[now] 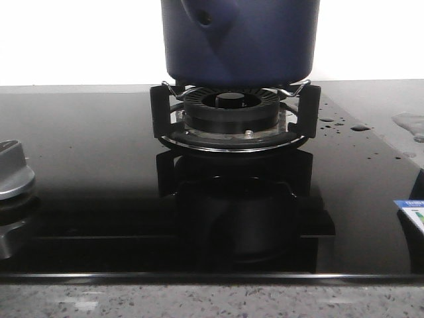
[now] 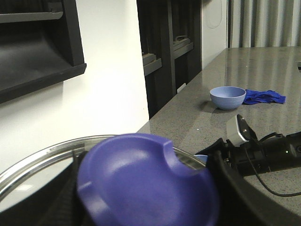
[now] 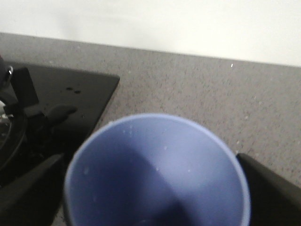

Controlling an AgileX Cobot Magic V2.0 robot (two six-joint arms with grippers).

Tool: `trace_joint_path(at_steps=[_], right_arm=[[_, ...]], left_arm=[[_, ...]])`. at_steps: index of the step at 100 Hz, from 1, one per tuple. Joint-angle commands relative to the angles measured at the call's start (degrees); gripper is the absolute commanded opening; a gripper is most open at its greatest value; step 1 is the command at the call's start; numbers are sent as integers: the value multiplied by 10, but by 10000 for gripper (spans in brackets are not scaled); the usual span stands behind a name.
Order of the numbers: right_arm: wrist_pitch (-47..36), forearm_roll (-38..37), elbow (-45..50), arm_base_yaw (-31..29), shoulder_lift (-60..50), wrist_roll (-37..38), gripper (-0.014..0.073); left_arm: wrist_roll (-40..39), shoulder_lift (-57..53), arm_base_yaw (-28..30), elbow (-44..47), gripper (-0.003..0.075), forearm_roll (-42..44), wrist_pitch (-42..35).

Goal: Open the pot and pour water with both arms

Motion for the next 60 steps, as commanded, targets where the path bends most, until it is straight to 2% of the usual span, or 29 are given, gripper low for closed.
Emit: trace_joint_path(at_steps=[1,18,43,48,53,60], right_arm=[[-31,14,-16,-3,-29,0,656],[-62,39,-18,-3,-82,0,656],[-60,39,-49,-2,-162,11,645],[-55,39,-49,2,-173,28,600],[-48,36,-49,8,-183,42,510],[-31,23,-49,22,-198,56,313]], left_arm=[[-5,-2,-14,-16,295,-62,-5],[-1,31,-59,-16,295,-62,-28],[46,108,-107,-22,295,-75,-65],[52,125,-112,-26,295,-86,-69],[53,142,-112,-35,295,-97,-67],[53,166,-112,-50,295,-103,-67]])
